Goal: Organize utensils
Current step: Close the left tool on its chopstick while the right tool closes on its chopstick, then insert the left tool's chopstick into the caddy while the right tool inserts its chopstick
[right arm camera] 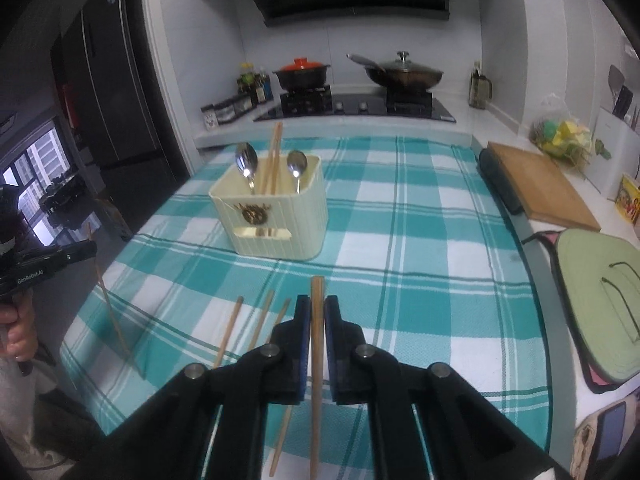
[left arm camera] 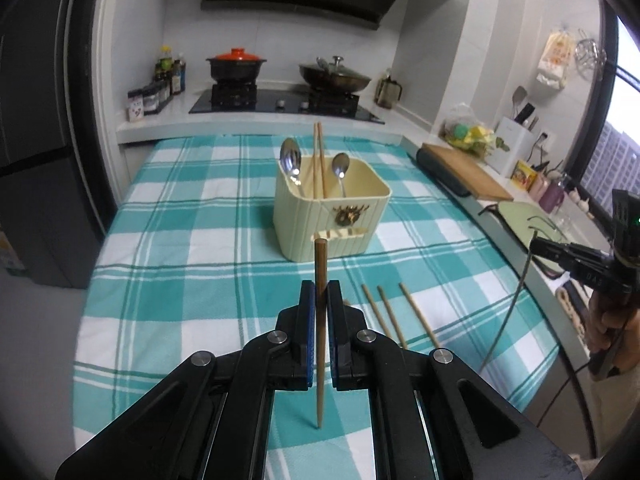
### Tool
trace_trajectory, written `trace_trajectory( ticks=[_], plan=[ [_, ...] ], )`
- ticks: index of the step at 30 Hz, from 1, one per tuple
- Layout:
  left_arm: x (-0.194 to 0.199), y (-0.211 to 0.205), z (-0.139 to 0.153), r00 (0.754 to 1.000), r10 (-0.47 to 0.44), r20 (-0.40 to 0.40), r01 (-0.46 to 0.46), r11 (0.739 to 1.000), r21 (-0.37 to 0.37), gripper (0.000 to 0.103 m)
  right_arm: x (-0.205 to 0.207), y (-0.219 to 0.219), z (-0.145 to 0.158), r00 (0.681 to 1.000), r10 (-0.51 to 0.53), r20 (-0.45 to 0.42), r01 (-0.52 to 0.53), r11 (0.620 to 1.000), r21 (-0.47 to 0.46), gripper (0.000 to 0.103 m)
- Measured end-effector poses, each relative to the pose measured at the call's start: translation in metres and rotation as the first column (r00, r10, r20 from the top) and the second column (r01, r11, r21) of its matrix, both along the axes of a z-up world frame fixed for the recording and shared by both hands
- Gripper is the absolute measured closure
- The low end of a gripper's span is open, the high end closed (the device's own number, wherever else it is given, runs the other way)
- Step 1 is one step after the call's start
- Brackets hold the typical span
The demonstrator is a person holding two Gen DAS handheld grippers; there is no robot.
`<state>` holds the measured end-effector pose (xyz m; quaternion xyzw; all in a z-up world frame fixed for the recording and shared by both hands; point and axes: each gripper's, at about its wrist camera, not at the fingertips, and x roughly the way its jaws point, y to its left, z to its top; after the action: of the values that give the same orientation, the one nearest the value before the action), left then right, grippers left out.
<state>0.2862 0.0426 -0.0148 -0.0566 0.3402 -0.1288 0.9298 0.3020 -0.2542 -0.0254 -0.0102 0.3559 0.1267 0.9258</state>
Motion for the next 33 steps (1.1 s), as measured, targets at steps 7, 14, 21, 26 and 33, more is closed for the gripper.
trace_trajectory(
  ticks=[7, 14, 21, 26, 33],
  plan=[
    [-0.013, 0.001, 0.019, 0.998, 0.019, 0.064, -0.017, 0.999, -0.036, 0.099, -0.03, 0.018, 0.032, 0.989, 0.015, 0.149, -0.015, 1.0, 0.003, 0.096],
    [-0.017, 0.0, 0.033, 0.995, 0.023, 0.094, -0.018, 0.999, -0.048, 0.099, -0.038, 0.031, 0.048, 0.979, 0.026, 0.202, -0.031, 0.999, 0.021, 0.096],
    [-0.01, -0.004, 0.026, 0.997, 0.023, 0.074, -0.02, 0.999, -0.043, 0.099, -0.034, 0.036, 0.051, 0.978, 0.034, 0.204, -0.039, 0.999, 0.019, 0.096],
    [-0.004, -0.005, 0.02, 0.997, 0.032, 0.063, -0.03, 0.999, -0.024, 0.099, -0.028, 0.037, 0.048, 0.98, 0.035, 0.194, -0.04, 0.999, 0.023, 0.096],
    [-0.001, -0.005, 0.018, 0.996, 0.052, 0.072, -0.053, 0.998, 0.014, 0.099, -0.023, 0.034, 0.049, 0.981, 0.03, 0.189, -0.037, 0.999, 0.029, 0.096]
  ],
)
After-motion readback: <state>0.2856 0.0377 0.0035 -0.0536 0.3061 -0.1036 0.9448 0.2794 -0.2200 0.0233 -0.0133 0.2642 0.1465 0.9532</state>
